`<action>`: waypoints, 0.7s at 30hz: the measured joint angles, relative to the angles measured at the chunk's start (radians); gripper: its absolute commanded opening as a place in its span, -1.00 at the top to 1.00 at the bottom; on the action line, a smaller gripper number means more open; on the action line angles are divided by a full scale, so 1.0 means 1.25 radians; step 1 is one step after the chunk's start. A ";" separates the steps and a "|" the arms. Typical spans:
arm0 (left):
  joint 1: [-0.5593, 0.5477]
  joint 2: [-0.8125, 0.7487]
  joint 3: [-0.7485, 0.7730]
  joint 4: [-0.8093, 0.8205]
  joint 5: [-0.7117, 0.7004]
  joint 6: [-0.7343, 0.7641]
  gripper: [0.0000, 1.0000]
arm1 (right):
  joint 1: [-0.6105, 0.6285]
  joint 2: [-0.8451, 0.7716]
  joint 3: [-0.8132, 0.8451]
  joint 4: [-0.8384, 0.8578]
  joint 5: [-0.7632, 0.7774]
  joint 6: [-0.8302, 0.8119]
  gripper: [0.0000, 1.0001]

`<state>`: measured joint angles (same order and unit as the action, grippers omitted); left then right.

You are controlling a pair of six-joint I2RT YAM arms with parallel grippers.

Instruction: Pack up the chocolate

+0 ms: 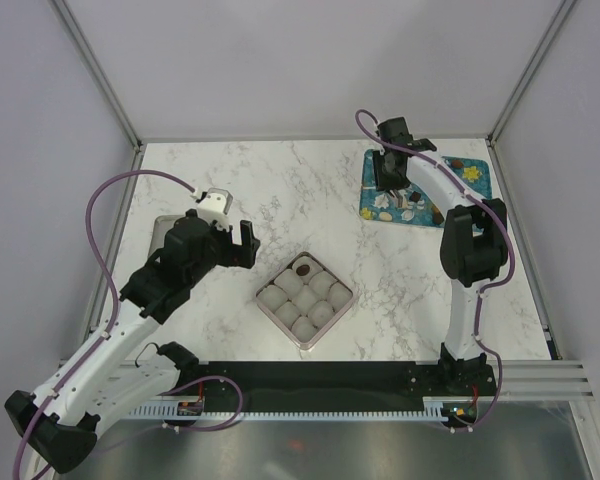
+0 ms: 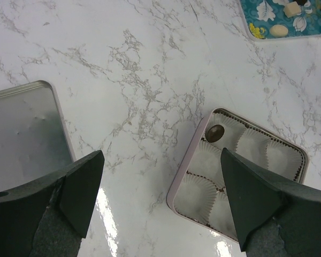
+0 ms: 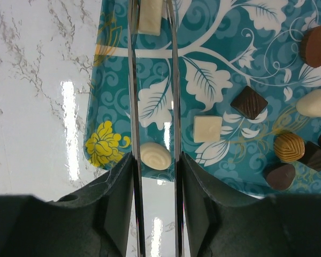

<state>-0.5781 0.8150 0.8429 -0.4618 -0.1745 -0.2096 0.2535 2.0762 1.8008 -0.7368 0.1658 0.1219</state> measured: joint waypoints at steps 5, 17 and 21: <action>0.000 -0.007 0.000 0.000 0.000 0.000 -0.96 | 0.000 0.000 -0.013 0.006 -0.002 -0.002 0.12; 0.000 -0.012 0.000 0.000 0.009 0.000 -0.96 | 0.000 -0.002 -0.025 0.001 -0.008 0.010 0.27; 0.000 -0.012 0.000 0.000 0.016 0.000 -0.96 | 0.000 -0.031 -0.043 -0.019 -0.028 0.032 0.30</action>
<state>-0.5781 0.8005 0.8429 -0.4622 -0.1547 -0.2100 0.2539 2.0369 1.7466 -0.7601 0.1307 0.1623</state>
